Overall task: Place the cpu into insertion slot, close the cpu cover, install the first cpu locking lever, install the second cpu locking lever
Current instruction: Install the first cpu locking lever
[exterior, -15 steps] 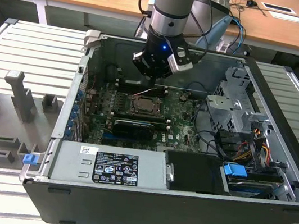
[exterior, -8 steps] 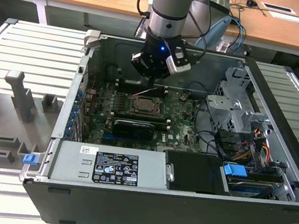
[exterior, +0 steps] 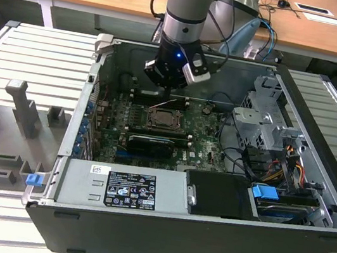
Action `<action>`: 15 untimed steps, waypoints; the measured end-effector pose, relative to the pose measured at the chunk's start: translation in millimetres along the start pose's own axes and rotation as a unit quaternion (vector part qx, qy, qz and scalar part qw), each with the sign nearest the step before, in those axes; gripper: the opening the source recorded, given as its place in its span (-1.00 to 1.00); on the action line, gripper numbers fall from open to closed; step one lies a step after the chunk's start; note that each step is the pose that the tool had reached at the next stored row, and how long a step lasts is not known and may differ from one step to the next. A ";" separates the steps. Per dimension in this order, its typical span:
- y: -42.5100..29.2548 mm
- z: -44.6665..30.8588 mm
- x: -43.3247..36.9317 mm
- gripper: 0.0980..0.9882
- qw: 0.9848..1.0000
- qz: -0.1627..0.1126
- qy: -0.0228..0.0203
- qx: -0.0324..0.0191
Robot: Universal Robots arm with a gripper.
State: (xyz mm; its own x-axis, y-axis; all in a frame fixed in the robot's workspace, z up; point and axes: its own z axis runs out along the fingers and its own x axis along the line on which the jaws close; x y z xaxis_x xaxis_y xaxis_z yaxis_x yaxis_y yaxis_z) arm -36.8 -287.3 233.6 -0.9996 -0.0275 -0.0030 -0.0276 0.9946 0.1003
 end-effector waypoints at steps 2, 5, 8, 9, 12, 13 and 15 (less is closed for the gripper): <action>0.0 0.5 1.9 -0.98 1.000 0.000 0.000 -0.001; -0.3 3.9 2.8 -0.98 1.000 0.000 -0.001 -0.002; -0.7 7.8 2.4 -0.98 1.000 -0.001 -0.001 -0.003; -0.7 8.5 2.1 -0.98 1.000 -0.001 -0.001 -0.003; -0.3 12.4 -0.4 -0.98 1.000 -0.001 -0.001 -0.003; -0.3 12.8 -1.1 -0.98 1.000 -0.001 -0.001 -0.003; -0.3 13.2 -2.9 -0.98 1.000 -0.001 -0.001 -0.003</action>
State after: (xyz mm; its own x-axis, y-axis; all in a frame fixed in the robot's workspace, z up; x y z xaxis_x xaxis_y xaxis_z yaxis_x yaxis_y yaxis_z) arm -33.8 -286.2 220.5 -0.9996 -0.0286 -0.0041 -0.0289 0.9939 0.1063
